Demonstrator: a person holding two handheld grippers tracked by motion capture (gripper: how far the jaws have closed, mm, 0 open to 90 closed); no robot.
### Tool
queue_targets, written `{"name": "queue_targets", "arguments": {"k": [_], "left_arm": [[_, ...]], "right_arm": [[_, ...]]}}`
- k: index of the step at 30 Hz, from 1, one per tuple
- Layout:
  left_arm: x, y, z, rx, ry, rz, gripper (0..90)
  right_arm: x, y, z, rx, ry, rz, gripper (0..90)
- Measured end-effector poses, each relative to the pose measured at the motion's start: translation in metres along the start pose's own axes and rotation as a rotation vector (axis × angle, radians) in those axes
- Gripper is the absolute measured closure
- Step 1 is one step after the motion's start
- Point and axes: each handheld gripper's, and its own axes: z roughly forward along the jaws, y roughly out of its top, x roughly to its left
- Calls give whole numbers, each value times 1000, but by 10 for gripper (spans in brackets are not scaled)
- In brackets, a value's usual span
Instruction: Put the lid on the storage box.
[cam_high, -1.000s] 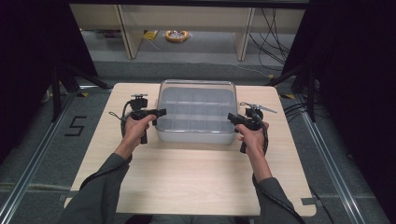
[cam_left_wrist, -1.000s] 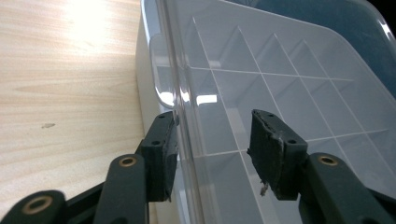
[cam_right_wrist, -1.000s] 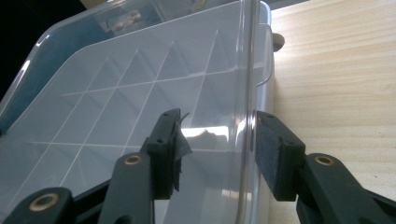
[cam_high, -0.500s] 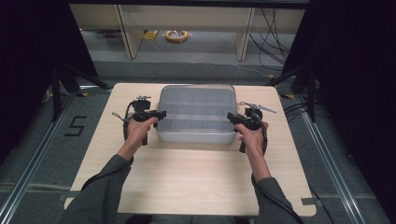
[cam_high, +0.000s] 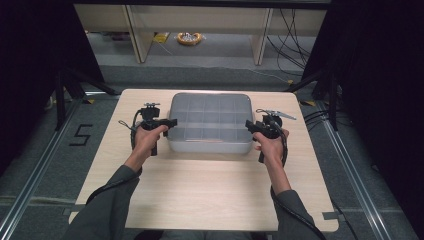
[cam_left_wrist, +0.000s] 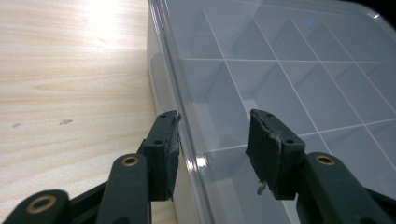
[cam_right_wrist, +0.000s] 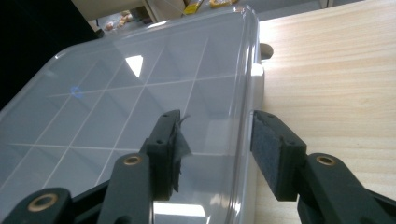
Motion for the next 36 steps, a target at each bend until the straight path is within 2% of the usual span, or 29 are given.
{"name": "queue_targets", "arguments": {"k": [1, 2, 5, 6, 7, 8, 11, 12, 13, 14, 16, 18, 19, 20, 21, 22, 23, 24, 26, 29, 30, 31, 32, 33, 34, 35, 36], "left_arm": [[0, 0, 0, -1, -2, -3, 531], [0, 0, 0, -1, -1, -5, 533], [-1, 0, -1, -4, -4, -6, 532], [0, 1, -2, -5, -6, -5, 527], [-1, 1, -3, -6, -4, -10, 524], [-1, 1, -4, -11, -2, -13, 521], [-2, 2, -8, -15, -13, -3, 519], [-2, 2, -9, -14, -15, 7, 515], [-3, 2, -10, -14, -17, 8, 512], [-3, 2, -12, -13, -18, 10, 506], [-2, 2, -14, -12, -23, 16, 505], [-2, 1, -17, -19, -23, 14, 502], [-1, 1, -19, -15, -26, 16, 492], [0, 0, -20, -14, -28, 18, 492], [0, -1, -22, -16, -36, 14, 482], [1, -1, -24, -23, -39, 11, 475], [2, -2, -26, -23, -44, 13, 474], [3, -3, -28, -22, -45, 18, 466], [4, -5, -32, -19, -44, 17, 455], [4, -8, -37, -23, -55, 24, 444], [4, -9, -38, -20, -60, 31, 437], [4, -10, -38, -28, -64, 26, 437], [4, -11, -40, -24, -64, 26, 432], [4, -12, -41, -19, -70, 30, 432], [3, -13, -41, -32, -74, 20, 428], [4, -14, -43, -25, -76, 33, 424], [2, -15, -43, -31, -86, 19, 421]], "right_arm": [[-2, 0, -1, -3, 19, 12, 549], [-4, 1, -2, 0, 10, -1, 551], [-5, 1, -6, 0, 12, 17, 557], [-9, 2, -7, -12, 26, -20, 559], [-10, 2, -7, -16, 24, -27, 559], [-7, 1, -10, -4, 18, 12, 559], [-9, 1, -12, -6, 21, 11, 559], [-11, 1, -12, -12, 20, -15, 559], [-12, 2, -13, -12, 26, -14, 559], [-10, 1, -14, -7, 39, 12, 559], [-10, 2, -15, -7, 24, 2, 558], [-9, 2, -16, -9, 33, -2, 557], [-13, 2, -16, -18, 40, -41, 557], [-12, 2, -17, -18, 33, -44, 557], [-8, 2, -19, -5, 27, -5, 556], [-8, 2, -19, -8, 25, -14, 556], [-12, 2, -18, -24, 24, -66, 555], [-10, 1, -19, -15, 26, -37, 553], [-10, 0, -19, -14, 37, -29, 553], [-12, 0, -19, -20, 38, -55, 551], [-9, -2, -20, -10, 47, -21, 544], [-9, -2, -20, -10, 47, -21, 544], [-7, -2, -21, 0, 59, -1, 541], [-7, -3, -20, -7, 54, -6, 536], [-11, -3, -19, -18, 46, -55, 527], [-10, -3, -19, -20, 46, -52, 515], [-10, -3, -20, -21, 50, -55, 507]]}}
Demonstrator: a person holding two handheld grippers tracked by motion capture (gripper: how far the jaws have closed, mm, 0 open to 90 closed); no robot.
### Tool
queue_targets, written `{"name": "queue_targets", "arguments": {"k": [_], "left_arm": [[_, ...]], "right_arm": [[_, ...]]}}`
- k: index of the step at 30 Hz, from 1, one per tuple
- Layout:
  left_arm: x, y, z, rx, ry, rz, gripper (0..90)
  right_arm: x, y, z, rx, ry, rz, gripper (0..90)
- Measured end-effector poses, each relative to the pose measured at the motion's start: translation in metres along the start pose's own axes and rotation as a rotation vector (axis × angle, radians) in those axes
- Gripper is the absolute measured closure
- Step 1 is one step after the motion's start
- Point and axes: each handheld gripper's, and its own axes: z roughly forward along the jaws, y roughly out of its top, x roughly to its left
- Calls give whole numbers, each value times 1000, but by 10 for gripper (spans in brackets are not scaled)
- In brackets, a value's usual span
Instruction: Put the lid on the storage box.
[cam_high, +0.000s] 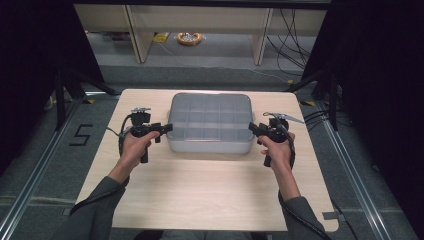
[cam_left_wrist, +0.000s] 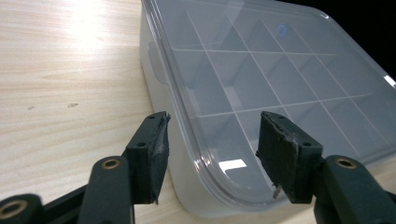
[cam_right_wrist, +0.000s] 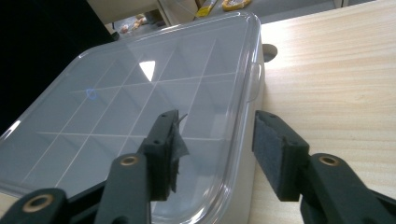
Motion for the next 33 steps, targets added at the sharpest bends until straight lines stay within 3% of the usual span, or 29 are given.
{"name": "queue_targets", "arguments": {"k": [4, 5, 6, 7, 10, 11, 14, 16, 17, 19, 20, 24, 27, 33], "left_arm": [[-4, -6, -2, -6, -40, -25, 397], [-4, -8, -3, -7, -40, -22, 391], [-4, -9, -3, -12, -46, -32, 386], [-4, -10, -4, -11, -51, -29, 385], [-5, -14, -7, -17, -66, -31, 367], [-6, -15, -8, -21, -66, -35, 353], [-9, -18, -12, -18, -73, -29, 321], [-11, -19, -14, -20, -85, -31, 300], [-12, -20, -15, -24, -89, -33, 291], [-14, -21, -16, -26, -102, -27, 291], [-15, -22, -17, -25, -105, -21, 289], [-17, -26, -18, -19, -105, -18, 269], [-17, -28, -20, -31, -102, -4, 263], [-16, -33, -23, -21, -107, 5, 252]], "right_arm": [[7, -1, -4, 3, 17, 28, 475], [5, -1, -4, -6, 6, -13, 460], [6, -1, -5, -8, 17, -13, 442], [11, -2, -7, 1, 0, 19, 428], [12, -4, -9, -2, 18, 46, 394], [11, -5, -9, -5, 14, 24, 389], [11, -8, -11, -7, 26, 58, 369], [9, -9, -12, -5, 29, 57, 368], [6, -11, -11, -29, 29, 30, 364], [6, -12, -13, -24, 32, 53, 354], [4, -13, -12, -35, 39, 21, 349], [8, -17, -16, -14, 61, 64, 328], [6, -18, -14, -38, 52, 2, 314], [9, -21, -17, -29, 55, -5, 295]]}}
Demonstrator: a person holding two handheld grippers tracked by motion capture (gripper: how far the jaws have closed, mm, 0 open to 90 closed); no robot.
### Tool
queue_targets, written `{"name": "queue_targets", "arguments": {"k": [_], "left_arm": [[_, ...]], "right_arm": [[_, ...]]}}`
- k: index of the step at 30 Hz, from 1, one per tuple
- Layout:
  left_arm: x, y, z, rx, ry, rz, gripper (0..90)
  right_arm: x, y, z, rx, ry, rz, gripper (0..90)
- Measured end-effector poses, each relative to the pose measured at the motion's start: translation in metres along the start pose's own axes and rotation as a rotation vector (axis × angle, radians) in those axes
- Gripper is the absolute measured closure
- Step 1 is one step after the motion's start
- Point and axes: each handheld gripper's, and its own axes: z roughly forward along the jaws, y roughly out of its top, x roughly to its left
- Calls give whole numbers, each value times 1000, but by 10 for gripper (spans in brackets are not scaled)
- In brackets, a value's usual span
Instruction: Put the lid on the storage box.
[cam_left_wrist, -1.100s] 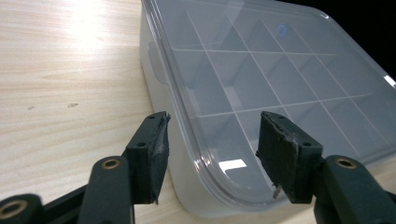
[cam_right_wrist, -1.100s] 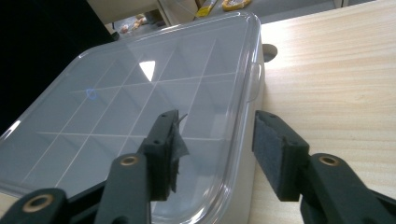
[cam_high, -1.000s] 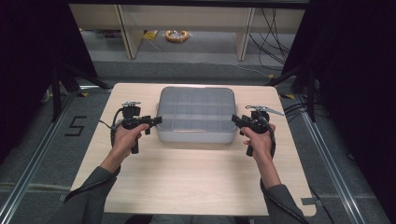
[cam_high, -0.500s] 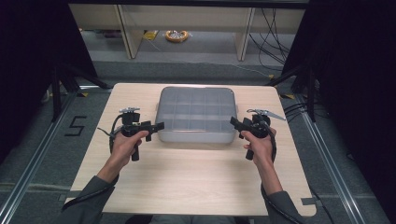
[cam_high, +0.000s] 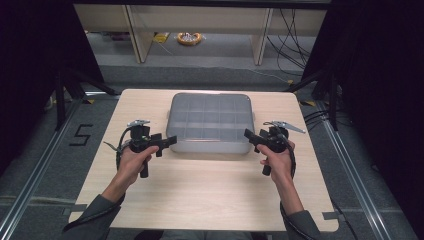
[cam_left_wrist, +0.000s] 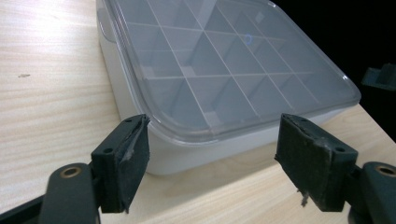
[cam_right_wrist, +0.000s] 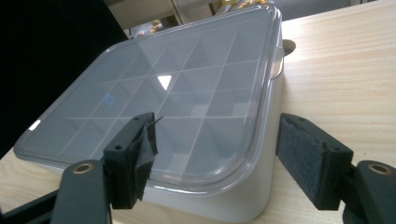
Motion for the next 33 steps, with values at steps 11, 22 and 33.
{"name": "queue_targets", "arguments": {"k": [11, 22, 33], "left_arm": [[-1, -4, -5, -3, 6, 13, 249], [-14, -17, -6, 19, 0, 46, 239], [-30, -31, -10, 40, -19, 89, 234]], "right_arm": [[0, -4, -5, 13, 9, 5, 283], [6, -8, -13, 38, 32, 45, 264], [10, -13, -21, 34, 38, -39, 261]]}}
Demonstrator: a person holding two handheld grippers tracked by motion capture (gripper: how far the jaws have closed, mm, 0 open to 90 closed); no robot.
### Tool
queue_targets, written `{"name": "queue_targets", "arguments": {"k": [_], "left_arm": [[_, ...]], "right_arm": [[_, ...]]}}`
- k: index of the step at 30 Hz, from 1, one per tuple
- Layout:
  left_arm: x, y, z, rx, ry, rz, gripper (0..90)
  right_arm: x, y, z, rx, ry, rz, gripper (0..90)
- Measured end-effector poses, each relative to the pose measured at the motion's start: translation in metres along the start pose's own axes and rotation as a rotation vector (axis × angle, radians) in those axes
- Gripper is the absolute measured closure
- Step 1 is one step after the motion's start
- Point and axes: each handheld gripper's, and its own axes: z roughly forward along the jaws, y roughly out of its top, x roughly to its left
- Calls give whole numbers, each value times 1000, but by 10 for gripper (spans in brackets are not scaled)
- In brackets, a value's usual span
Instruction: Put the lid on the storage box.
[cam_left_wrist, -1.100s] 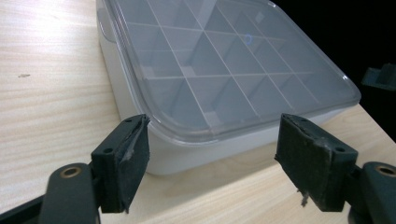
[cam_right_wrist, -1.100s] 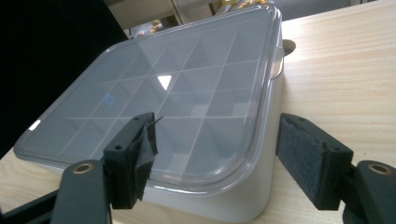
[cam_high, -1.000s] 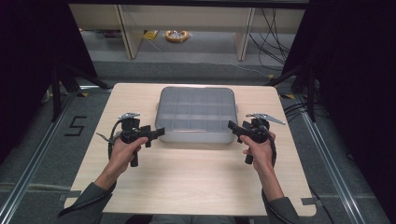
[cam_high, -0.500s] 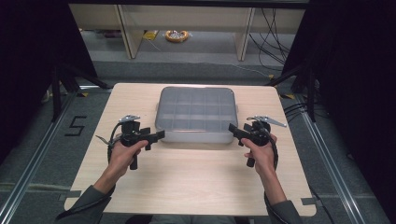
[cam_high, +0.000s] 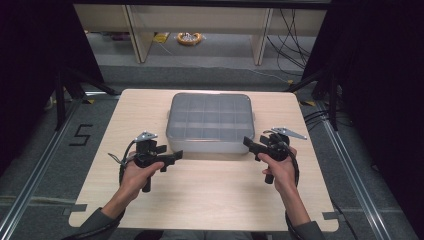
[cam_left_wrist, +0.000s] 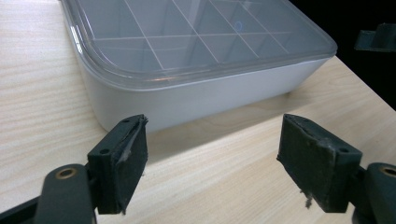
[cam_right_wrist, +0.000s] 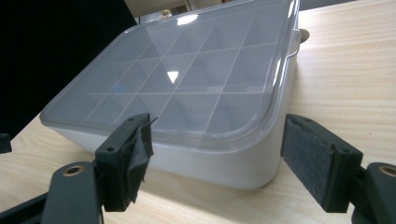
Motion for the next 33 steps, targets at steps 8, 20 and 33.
{"name": "queue_targets", "arguments": {"k": [8, 20, 33], "left_arm": [[-1, -11, -3, 16, -7, 10, 233], [-9, -32, 0, 60, -31, 58, 202], [-15, -56, -12, 61, -73, 134, 155]], "right_arm": [[3, -6, -4, 17, 2, -20, 258], [21, -20, -12, 46, 29, -83, 170], [36, -41, -21, 72, 62, -60, 161]]}}
